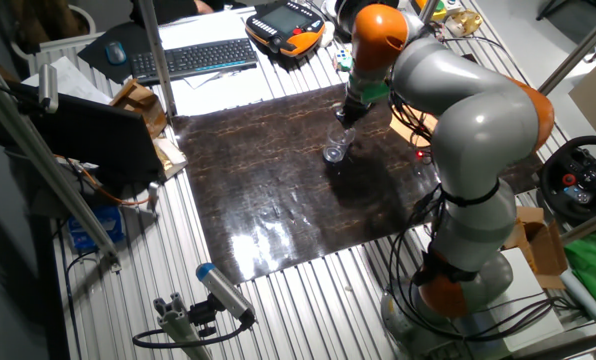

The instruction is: Put the cup on the cup rack

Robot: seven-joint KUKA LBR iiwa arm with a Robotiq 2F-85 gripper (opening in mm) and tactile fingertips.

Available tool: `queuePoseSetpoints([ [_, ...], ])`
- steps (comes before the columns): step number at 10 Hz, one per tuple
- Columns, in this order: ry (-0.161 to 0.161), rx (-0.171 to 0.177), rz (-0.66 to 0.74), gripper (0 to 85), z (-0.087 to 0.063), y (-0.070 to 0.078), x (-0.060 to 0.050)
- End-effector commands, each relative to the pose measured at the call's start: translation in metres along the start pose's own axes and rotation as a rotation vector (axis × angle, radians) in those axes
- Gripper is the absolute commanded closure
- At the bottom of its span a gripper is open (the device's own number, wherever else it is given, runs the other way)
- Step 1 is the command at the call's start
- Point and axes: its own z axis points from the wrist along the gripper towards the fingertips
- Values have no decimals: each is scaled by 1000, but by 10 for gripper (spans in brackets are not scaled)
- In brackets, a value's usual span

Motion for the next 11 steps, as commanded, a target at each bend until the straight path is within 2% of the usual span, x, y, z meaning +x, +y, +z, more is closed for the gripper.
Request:
queuePoseSetpoints([
  [1, 11, 5, 477, 643, 1, -1, 1],
  [2, 25, 8, 537, 640, 3, -3, 3],
  [4, 17, 12, 637, 643, 9, -4, 7],
  [5, -2, 15, 694, 650, 12, -2, 8],
  [6, -30, 31, 738, 657, 14, 0, 9],
  [7, -44, 32, 791, 657, 16, 3, 8],
  [11, -19, 25, 887, 617, 17, 4, 9],
])
